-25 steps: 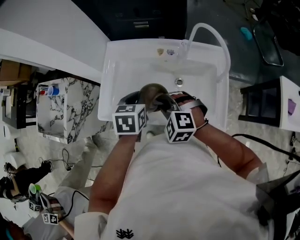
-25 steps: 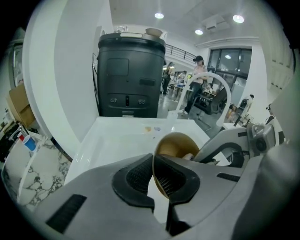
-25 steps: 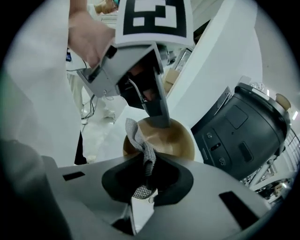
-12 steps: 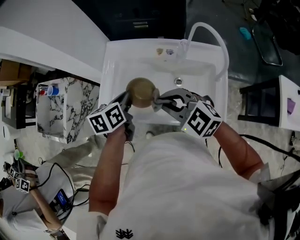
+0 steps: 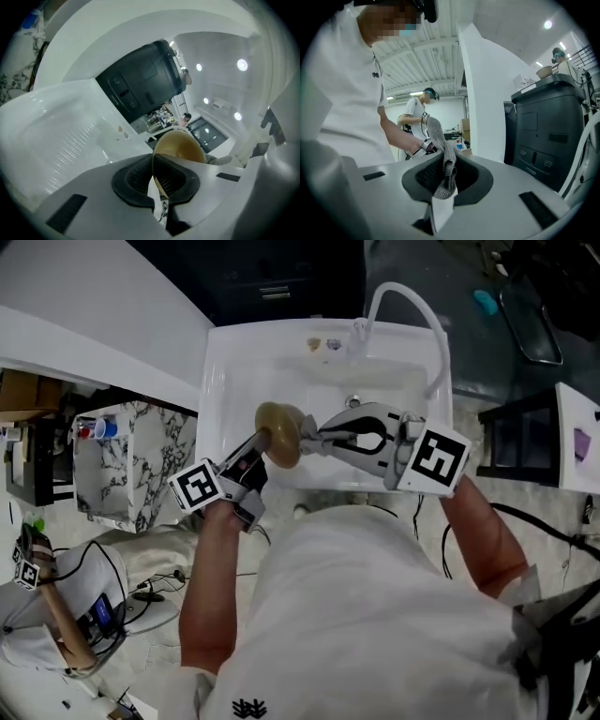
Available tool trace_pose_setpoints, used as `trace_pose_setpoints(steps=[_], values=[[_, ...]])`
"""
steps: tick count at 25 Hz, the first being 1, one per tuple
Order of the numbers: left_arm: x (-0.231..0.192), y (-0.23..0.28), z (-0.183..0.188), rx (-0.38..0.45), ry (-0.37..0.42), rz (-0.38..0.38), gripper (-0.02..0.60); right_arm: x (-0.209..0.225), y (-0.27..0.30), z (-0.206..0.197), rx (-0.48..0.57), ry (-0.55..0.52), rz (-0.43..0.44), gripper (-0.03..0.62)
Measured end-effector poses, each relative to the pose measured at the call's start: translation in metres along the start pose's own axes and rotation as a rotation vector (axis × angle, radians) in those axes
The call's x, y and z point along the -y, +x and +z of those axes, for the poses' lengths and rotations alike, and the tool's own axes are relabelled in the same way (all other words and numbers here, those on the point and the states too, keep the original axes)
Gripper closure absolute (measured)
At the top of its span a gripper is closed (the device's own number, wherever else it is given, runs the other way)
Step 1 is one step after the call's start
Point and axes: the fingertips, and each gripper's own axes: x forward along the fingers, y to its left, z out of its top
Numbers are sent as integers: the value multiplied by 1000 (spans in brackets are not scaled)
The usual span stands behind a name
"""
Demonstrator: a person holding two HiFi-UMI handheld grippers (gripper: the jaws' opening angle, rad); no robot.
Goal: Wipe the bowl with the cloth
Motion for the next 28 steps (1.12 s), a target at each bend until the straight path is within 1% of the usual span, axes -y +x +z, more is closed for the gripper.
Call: trace_pose_setpoints(steps=[1,2,4,8,12,15,19,22,25,28], values=[[5,2,-5,-8,-26,-33,561,0,-1,4,19,4,5,551],[9,3,-9,-21,-34,-59,561,0,-1,7,35,5,6,551],[14,3,-16,-50,-22,-98,561,2,-2,13,64,9,5,551],[28,5,-29,-103,24,-178,561,9,-8,25,140,71,22,551],[49,6,-39,-164,115,-278,561,21,-9,31,203,203,33,551],[63,4,-44,-175,137,-357,561,26,-6,30,231,266,39,551],[84,1,-40,-139,128,-468,561,31,1,20,217,311,35,551],[94,-3,-30,-76,104,-527,561,29,6,10,201,339,43,551],[96,-6,-17,-14,85,-541,561,20,11,0,171,341,59,551],[94,-9,-5,32,76,-534,561,10,15,-6,153,349,90,551]])
